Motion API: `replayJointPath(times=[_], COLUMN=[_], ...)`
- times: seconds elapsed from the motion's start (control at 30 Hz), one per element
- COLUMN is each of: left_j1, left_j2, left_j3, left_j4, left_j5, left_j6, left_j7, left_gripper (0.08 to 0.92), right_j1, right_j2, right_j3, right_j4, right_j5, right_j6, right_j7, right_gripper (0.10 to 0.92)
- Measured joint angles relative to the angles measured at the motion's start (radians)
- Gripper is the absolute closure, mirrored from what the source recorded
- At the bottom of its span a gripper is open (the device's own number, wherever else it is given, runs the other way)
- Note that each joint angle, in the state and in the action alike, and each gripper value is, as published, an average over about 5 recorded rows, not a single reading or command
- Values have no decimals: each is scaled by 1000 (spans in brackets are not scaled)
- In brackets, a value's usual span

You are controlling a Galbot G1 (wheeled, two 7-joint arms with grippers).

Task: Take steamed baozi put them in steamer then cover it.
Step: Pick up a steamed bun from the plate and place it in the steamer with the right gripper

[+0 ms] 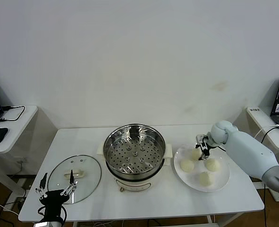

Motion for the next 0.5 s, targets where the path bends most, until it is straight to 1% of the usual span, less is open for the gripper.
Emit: replayJointPath(times=[0.23,0.5], left_j1=[-2,-3], left_j2=[2,15], left_j3=[1,2], left_j4=[-2,-16], left_j5=[0,-7], left_j6=[0,9], left_j7=[0,2], left_gripper=[177,177], right_j1=[38,134], right_j2=[-29,-87], right_j3=[-39,-111], right_j4=[42,142], right_j5=[41,132], right_j6=[1,-2], right_j7=[-9,-14], right_gripper=[446,443])
